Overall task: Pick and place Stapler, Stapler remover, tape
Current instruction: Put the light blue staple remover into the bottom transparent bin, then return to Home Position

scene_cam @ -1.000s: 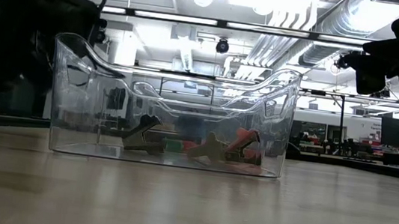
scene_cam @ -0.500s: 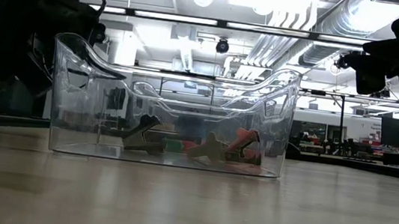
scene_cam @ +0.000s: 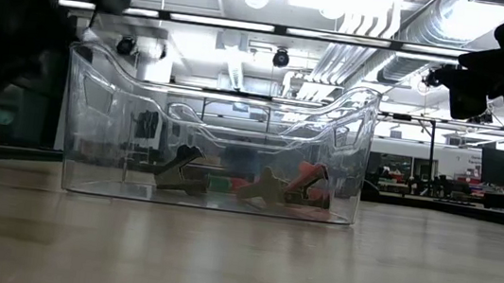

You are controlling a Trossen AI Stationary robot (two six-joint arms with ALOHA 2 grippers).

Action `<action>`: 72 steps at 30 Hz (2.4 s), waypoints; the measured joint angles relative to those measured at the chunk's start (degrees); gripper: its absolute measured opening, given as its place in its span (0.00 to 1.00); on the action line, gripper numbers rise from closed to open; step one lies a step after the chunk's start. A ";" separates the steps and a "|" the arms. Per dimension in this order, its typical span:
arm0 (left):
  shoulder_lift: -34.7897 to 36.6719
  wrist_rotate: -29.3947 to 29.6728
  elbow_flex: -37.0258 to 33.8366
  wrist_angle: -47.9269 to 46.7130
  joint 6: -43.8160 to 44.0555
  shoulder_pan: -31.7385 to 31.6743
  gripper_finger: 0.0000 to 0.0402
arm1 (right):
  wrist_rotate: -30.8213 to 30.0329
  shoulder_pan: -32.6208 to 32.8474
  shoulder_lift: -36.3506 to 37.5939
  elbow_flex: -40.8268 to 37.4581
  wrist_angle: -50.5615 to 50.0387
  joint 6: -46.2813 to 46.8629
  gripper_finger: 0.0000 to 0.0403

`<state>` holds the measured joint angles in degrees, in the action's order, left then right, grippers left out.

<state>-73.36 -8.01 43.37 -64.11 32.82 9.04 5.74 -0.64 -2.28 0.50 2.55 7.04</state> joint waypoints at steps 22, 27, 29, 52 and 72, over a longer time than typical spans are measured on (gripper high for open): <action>1.89 8.39 17.05 22.61 -7.09 0.09 0.19 | 0.00 0.00 0.00 0.01 -0.09 0.01 0.44; -2.07 6.53 17.05 31.53 -8.59 0.11 0.19 | 0.00 0.00 0.00 -0.01 -0.09 -0.01 0.44; -4.11 5.99 17.05 34.34 -9.13 0.11 0.19 | 0.00 0.00 0.00 0.00 -0.09 0.01 0.44; -21.12 11.98 17.03 45.08 -10.69 0.00 0.19 | 0.02 0.00 -0.28 0.00 -0.02 0.00 0.44; -19.00 14.23 22.71 43.11 -15.73 -0.01 0.76 | 0.02 0.00 -0.28 0.00 0.02 0.01 0.44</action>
<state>-92.36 6.22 66.08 -21.00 17.09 9.03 5.76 -0.64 -2.57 0.50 2.57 7.05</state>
